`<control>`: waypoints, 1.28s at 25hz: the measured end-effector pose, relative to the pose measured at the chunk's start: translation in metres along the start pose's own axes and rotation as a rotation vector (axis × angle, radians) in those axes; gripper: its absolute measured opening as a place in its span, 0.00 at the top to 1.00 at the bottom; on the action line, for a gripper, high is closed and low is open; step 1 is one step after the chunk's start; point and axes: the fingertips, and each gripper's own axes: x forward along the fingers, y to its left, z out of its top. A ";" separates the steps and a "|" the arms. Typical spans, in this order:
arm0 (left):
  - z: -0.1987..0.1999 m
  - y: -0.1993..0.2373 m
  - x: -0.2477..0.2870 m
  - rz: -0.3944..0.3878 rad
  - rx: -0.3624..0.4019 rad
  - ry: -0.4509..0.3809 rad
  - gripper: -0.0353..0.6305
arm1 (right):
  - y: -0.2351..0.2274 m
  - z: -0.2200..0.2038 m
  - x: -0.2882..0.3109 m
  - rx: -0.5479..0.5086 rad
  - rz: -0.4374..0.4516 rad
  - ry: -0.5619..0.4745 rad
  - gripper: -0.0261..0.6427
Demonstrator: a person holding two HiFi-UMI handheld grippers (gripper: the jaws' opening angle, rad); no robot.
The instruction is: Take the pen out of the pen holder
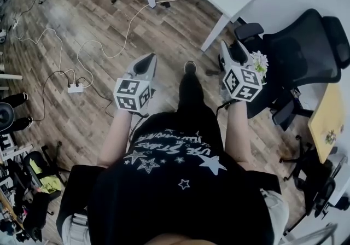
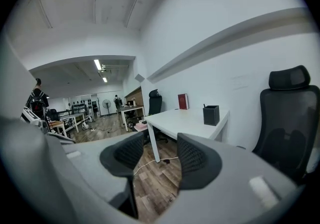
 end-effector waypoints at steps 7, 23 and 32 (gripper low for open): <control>0.037 0.030 0.092 -0.002 0.016 0.014 0.93 | -0.053 0.026 0.093 0.017 -0.016 -0.002 0.64; 0.133 0.038 0.337 -0.108 0.042 0.050 0.93 | -0.210 0.108 0.273 0.003 -0.110 0.001 0.64; 0.157 0.040 0.405 -0.131 0.063 0.067 0.93 | -0.263 0.115 0.334 -0.023 -0.175 0.071 0.68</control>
